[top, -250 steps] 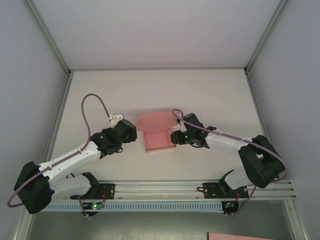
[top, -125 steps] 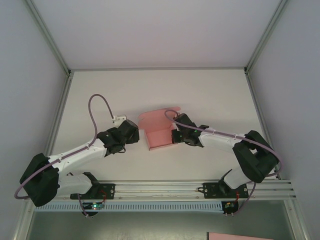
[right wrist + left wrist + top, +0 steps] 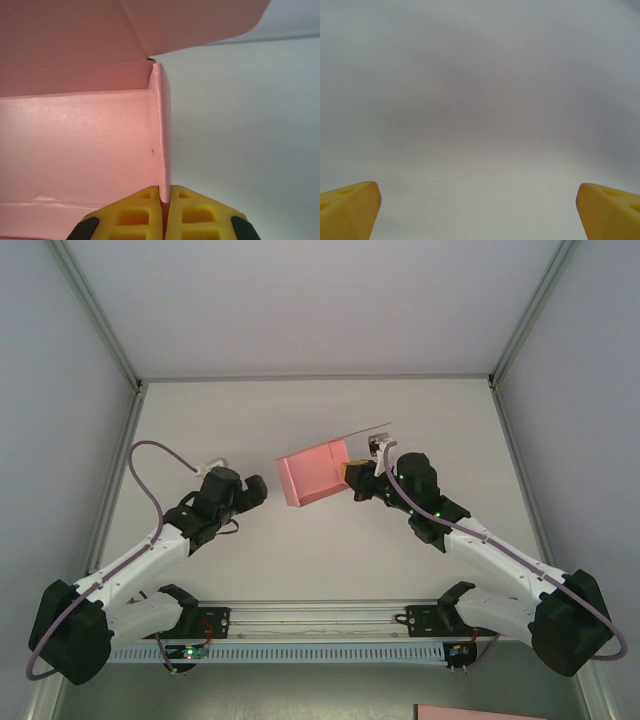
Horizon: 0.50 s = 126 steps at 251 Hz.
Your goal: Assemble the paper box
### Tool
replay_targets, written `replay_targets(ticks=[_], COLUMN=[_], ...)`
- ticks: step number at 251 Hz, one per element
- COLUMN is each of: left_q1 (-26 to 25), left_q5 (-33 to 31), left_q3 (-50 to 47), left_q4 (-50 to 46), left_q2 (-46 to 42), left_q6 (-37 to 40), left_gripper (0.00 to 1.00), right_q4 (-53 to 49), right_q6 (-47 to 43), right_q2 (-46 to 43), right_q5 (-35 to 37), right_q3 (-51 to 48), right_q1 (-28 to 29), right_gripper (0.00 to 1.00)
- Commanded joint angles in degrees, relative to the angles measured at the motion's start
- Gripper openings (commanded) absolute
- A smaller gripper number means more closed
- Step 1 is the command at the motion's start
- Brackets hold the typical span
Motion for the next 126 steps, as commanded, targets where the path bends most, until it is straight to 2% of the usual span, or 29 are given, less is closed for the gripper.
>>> replay_targets(ticks=[1,19,64,126], left_q1=[-0.04,-0.79,-2.0,-2.82], left_q5=[19.05,24.5,29.54,31.96], left_q3=[1.84,4.79,7.75,9.97], left_q4=[19.67,21.7,23.39,24.8], left_q2=[3.66,6.8,9.99,11.05], left_q6=[3.59,5.45,8.41,9.33], left_gripper=[1.0,1.0,1.0,1.0], right_q4=[4.6,4.79,0.9,-12.75], right_q6=[0.26,0.44,-2.87,-11.47], right_q2=[1.62,2.85,4.13,8.53], right_q5=[-8.99,-8.14,-4.48,16.17], right_q3=[1.65,2.02,3.61,8.21], right_q1=[1.06,1.88,3.52,10.58], right_gripper=[0.0,0.0,0.0,0.0])
